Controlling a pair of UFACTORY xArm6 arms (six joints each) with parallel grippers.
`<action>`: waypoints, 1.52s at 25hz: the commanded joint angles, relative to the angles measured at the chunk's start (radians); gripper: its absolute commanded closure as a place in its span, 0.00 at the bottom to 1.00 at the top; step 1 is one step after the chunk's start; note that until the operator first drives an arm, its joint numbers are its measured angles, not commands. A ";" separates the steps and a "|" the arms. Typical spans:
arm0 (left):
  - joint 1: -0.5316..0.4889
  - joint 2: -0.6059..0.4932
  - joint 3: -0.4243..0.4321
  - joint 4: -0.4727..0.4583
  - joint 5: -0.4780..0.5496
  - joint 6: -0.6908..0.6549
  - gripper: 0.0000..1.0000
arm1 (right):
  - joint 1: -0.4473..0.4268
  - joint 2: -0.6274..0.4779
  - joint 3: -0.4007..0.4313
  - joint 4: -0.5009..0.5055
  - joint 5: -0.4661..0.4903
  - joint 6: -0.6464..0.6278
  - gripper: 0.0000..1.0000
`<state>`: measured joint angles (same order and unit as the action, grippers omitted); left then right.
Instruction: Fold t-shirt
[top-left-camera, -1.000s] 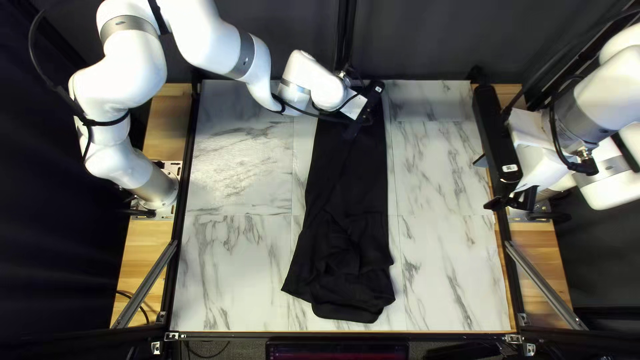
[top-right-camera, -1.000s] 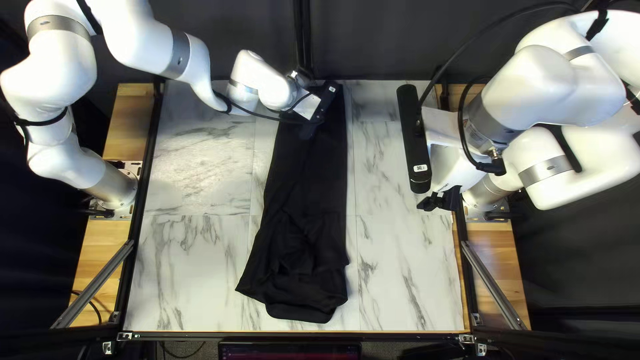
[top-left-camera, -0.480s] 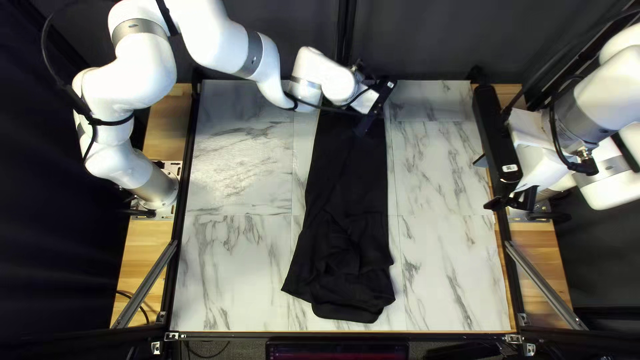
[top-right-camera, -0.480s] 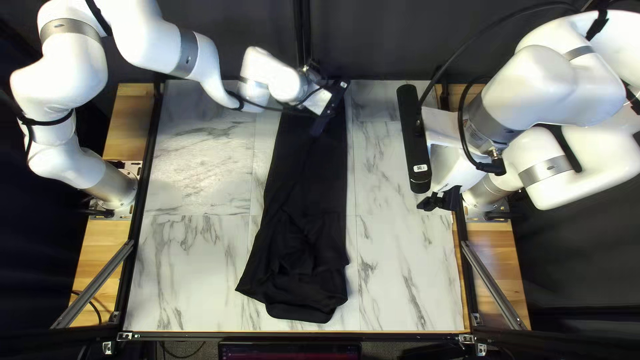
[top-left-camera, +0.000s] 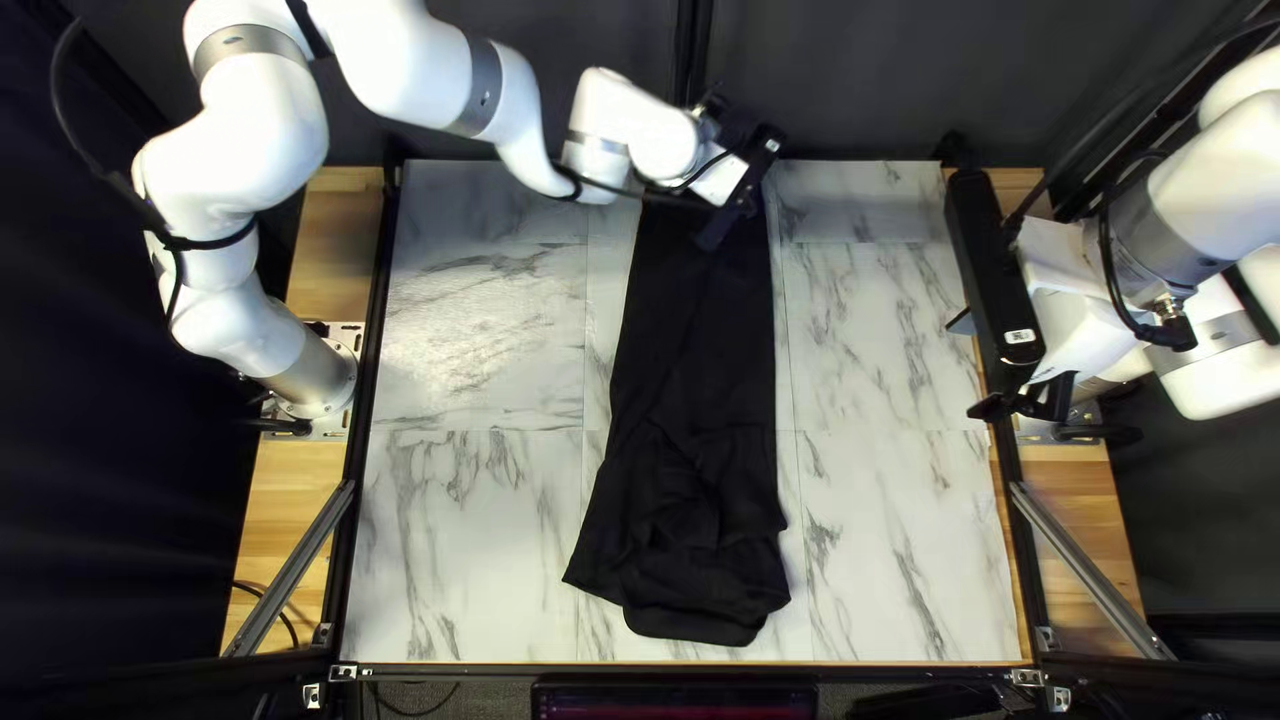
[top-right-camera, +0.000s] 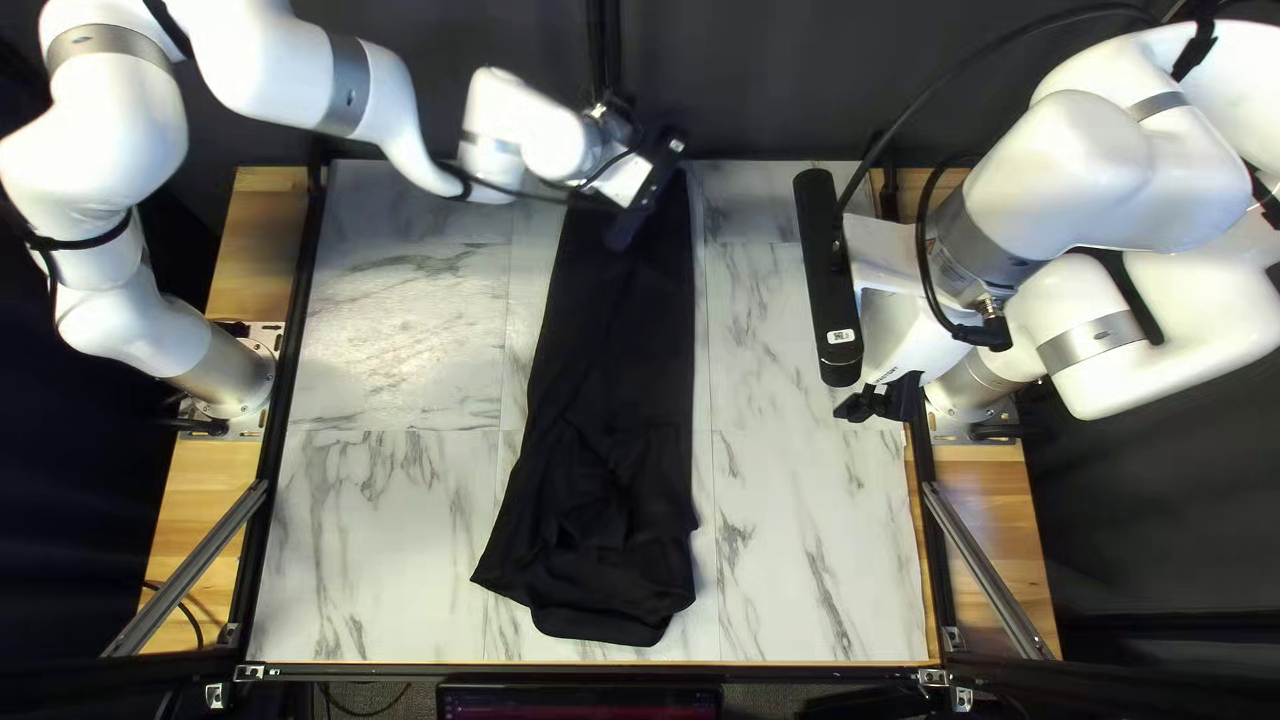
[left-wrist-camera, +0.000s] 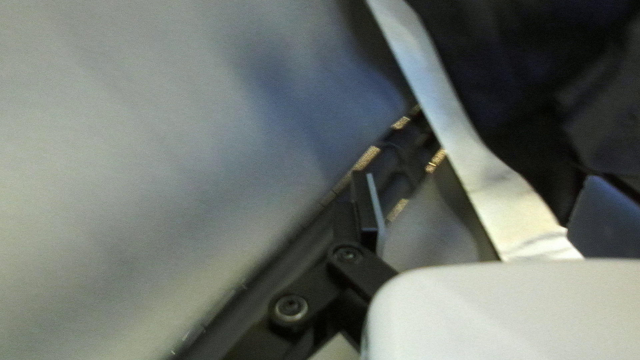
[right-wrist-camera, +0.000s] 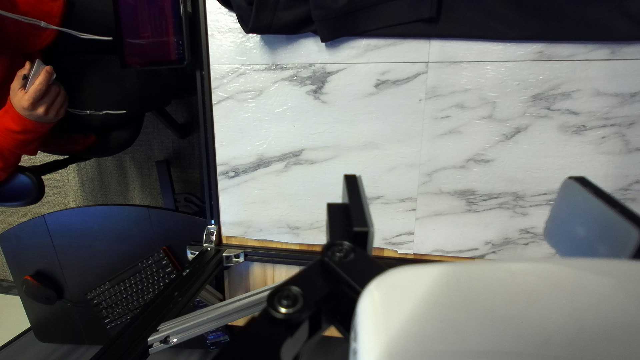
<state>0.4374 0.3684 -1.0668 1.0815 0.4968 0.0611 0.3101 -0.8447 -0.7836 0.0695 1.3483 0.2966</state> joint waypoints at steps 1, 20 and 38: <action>0.003 -0.012 0.035 0.030 -0.018 -0.056 0.00 | 0.000 0.000 0.000 0.000 0.000 0.000 0.00; -0.027 -0.026 0.066 0.052 0.004 -0.207 0.00 | 0.000 0.000 0.000 0.000 0.000 0.000 0.00; -0.027 0.009 -0.032 -0.228 0.142 -0.221 0.00 | 0.000 0.000 0.000 0.000 0.000 0.000 0.00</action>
<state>0.4119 0.3828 -1.1008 0.8781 0.6348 -0.1325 0.3101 -0.8447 -0.7836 0.0695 1.3483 0.2966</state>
